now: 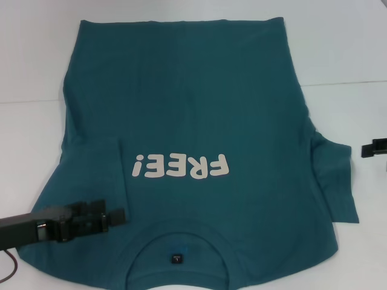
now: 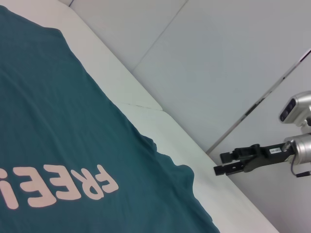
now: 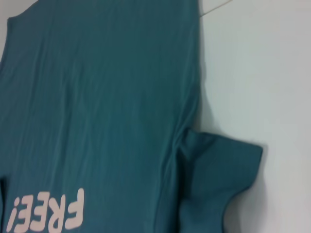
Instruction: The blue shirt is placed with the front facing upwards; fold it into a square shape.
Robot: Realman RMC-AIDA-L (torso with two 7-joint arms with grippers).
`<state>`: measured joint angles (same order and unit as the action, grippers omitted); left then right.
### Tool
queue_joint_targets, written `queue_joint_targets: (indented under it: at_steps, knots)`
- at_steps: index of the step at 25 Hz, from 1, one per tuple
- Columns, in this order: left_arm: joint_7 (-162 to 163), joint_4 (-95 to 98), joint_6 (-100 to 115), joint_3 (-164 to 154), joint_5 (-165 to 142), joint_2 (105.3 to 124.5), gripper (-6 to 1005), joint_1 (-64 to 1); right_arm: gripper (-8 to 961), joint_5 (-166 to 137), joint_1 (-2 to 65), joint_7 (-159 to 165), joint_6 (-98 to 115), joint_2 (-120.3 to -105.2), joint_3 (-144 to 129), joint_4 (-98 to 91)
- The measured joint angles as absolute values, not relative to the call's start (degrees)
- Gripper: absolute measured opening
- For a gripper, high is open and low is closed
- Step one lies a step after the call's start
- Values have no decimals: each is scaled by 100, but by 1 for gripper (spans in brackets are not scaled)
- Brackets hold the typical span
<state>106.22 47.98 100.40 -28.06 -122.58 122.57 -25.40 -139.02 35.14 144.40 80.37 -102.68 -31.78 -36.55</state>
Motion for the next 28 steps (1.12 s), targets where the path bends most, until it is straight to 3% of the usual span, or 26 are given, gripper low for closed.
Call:
queue_joint_targets:
  at_steps: [7,28]
  knots:
    - [10626,4799,9970,-2803,-12177,12291,961,-2514,942,-13913,3748,14414,7343,-10515,-3190,-3327]
    - [10586,4729,9839,-2804,-12171,12322,958,-2512,941,-13923,3988,14472,6512,-10808,-3515,-2876]
